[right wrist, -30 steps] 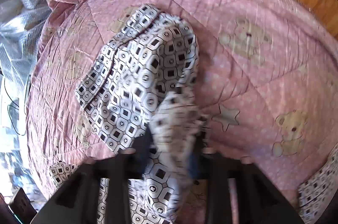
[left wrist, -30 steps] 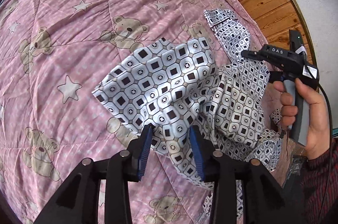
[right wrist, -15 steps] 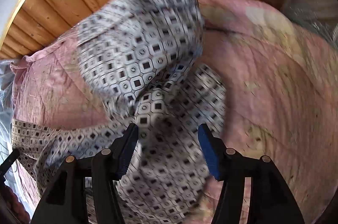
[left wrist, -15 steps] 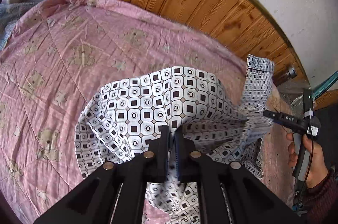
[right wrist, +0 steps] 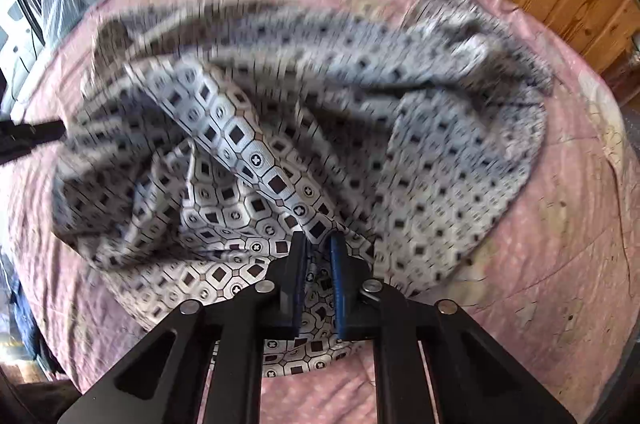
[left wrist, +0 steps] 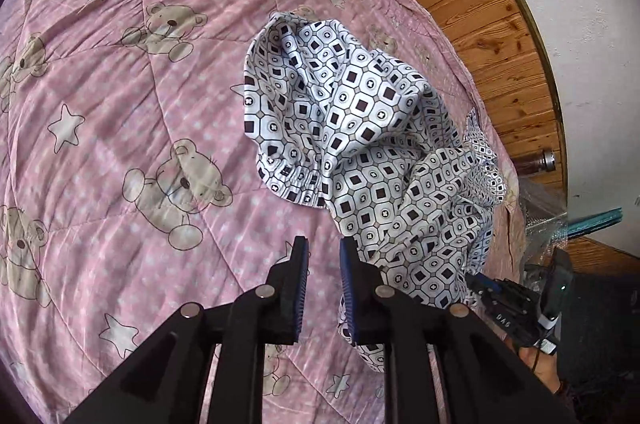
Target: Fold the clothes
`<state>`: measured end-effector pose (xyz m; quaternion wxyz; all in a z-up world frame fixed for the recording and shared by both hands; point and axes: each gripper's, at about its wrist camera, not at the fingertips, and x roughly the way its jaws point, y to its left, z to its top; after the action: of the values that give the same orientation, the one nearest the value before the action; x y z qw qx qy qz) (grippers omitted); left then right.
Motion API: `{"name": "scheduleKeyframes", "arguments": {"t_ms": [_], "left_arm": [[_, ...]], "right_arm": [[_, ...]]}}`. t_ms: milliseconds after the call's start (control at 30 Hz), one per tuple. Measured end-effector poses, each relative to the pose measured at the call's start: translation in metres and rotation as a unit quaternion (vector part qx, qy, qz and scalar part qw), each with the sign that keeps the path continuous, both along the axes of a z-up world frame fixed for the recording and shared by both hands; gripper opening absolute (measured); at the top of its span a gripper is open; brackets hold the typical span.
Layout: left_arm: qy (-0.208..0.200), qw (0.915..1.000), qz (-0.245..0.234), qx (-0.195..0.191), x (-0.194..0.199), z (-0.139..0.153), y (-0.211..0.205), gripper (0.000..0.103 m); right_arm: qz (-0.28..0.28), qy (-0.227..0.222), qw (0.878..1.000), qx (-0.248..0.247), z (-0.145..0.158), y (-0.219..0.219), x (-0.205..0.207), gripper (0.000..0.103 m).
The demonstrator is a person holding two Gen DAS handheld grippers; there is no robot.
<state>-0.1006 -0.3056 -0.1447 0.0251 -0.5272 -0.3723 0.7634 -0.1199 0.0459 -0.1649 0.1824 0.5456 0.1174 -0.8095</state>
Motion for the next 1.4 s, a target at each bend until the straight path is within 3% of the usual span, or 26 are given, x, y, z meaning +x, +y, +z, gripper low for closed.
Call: {"name": "scheduleKeyframes", "arguments": {"t_ms": [100,167,233,267,300,333,433,567,600,633,667,733,800,867,967,1067,1167,1233,1333,1400], "left_arm": [[0.029,0.9996,-0.007,0.005,0.002,0.014,0.009,0.018],[0.035,0.9992,-0.016,0.01,-0.002,0.016,0.019,0.026],[0.031,0.999,-0.029,0.016,-0.008,0.013,0.032,0.03],[0.026,0.9991,-0.031,0.012,-0.01,0.01,0.038,0.03],[0.021,0.9992,-0.033,0.008,-0.011,0.006,0.044,0.03],[0.02,0.9992,-0.033,0.014,-0.013,0.002,0.049,0.03],[0.007,0.9996,-0.025,0.011,-0.022,-0.009,0.058,0.03],[0.0,0.9998,-0.017,0.01,-0.032,-0.01,0.062,0.03],[0.004,0.9998,-0.02,0.004,-0.032,-0.006,0.063,0.03],[0.008,0.9997,-0.024,-0.003,-0.032,-0.002,0.064,0.03],[0.012,0.9995,-0.027,-0.009,-0.031,0.002,0.065,0.03],[0.024,0.9993,-0.024,-0.015,-0.026,0.01,0.06,0.03],[0.036,0.999,-0.016,-0.024,-0.02,0.019,0.053,0.03],[0.036,0.9989,-0.001,-0.031,-0.015,0.019,0.045,0.034],[0.019,0.9993,0.029,-0.014,-0.018,0.004,0.038,0.039],[0.016,0.9995,0.025,0.006,-0.038,-0.008,0.055,0.039],[0.031,0.9989,-0.029,0.022,-0.067,-0.006,0.1,0.04],[0.04,0.9973,-0.06,0.012,-0.081,-0.008,0.135,0.04],[0.052,0.9959,-0.067,0.033,-0.106,-0.017,0.169,0.04],[0.066,0.9937,-0.067,0.061,-0.12,-0.021,0.184,0.04]], "right_arm": [[-0.161,0.074,0.984,-0.015,0.086,0.101,-0.018,0.004],[-0.233,0.055,0.971,0.023,0.08,0.154,-0.035,0.004],[-0.279,0.019,0.959,0.053,0.062,0.189,-0.047,0.015],[-0.252,0.009,0.967,0.039,0.057,0.177,-0.044,0.024],[-0.215,0.004,0.976,0.02,0.056,0.159,-0.039,0.054],[-0.16,0.003,0.987,-0.008,0.056,0.128,-0.032,0.076],[-0.015,-0.018,0.998,-0.066,0.047,0.029,-0.024,0.079],[0.089,-0.039,0.995,-0.004,-0.008,-0.045,-0.039,0.078],[0.102,-0.057,0.993,0.015,-0.025,-0.052,-0.046,0.06],[0.103,-0.057,0.993,0.015,-0.023,-0.048,-0.052,0.016],[0.101,-0.051,0.994,0.01,-0.014,-0.04,-0.056,0.009],[0.038,-0.013,0.998,-0.048,0.033,0.004,-0.076,0.008],[-0.049,0.029,0.996,-0.062,0.076,0.06,-0.096,0.006],[-0.145,0.031,0.986,-0.073,0.088,0.125,-0.118,0.006],[-0.229,-0.048,0.966,-0.106,0.055,0.198,-0.145,0.006],[-0.253,-0.084,0.948,-0.172,0.04,0.215,-0.14,0.006],[-0.253,-0.077,0.944,-0.197,0.052,0.211,-0.131,0.007],[-0.26,-0.07,0.94,-0.208,0.059,0.213,-0.126,0.009],[-0.275,-0.056,0.936,-0.212,0.068,0.21,-0.122,0.013],[-0.267,-0.058,0.942,-0.193,0.057,0.192,-0.126,0.012]]}}
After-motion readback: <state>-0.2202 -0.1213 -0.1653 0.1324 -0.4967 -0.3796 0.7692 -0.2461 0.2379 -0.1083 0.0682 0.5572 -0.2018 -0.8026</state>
